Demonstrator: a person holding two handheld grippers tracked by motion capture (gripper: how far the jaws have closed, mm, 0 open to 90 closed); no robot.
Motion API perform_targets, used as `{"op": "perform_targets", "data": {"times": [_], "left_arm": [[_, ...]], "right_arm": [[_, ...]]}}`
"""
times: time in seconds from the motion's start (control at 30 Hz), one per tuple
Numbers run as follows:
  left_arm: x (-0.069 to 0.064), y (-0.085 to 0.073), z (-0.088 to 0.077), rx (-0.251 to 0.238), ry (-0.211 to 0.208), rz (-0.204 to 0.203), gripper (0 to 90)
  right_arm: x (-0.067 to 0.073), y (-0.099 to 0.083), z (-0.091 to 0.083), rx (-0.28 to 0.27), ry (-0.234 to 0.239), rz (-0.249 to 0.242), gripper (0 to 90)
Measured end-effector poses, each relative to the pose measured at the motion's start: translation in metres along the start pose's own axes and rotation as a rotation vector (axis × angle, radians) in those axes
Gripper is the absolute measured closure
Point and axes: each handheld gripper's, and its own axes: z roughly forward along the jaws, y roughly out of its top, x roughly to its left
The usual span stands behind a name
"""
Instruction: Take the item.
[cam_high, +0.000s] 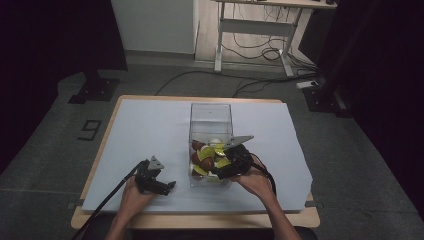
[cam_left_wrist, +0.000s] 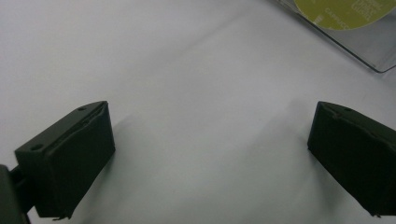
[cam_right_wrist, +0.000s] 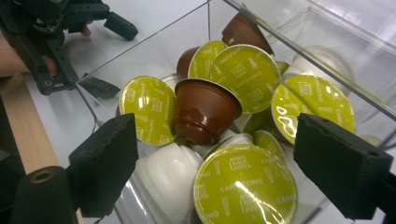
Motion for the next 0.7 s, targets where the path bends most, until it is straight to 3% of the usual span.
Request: {"op": "perform_targets", "data": {"times": [0.4, 0.7], "left_arm": [[0.000, 0.000, 0.000, 0.000, 0.000, 0.000, 0.1], [0.000, 0.000, 0.000, 0.000, 0.000, -0.001, 0.1]], "right_arm": [[0.002, 0.008, 0.021, 0.063, 0.026, -0.041, 27.2], [0.006, 0.015, 0.041, 0.123, 0.006, -0.066, 29.9]]}}
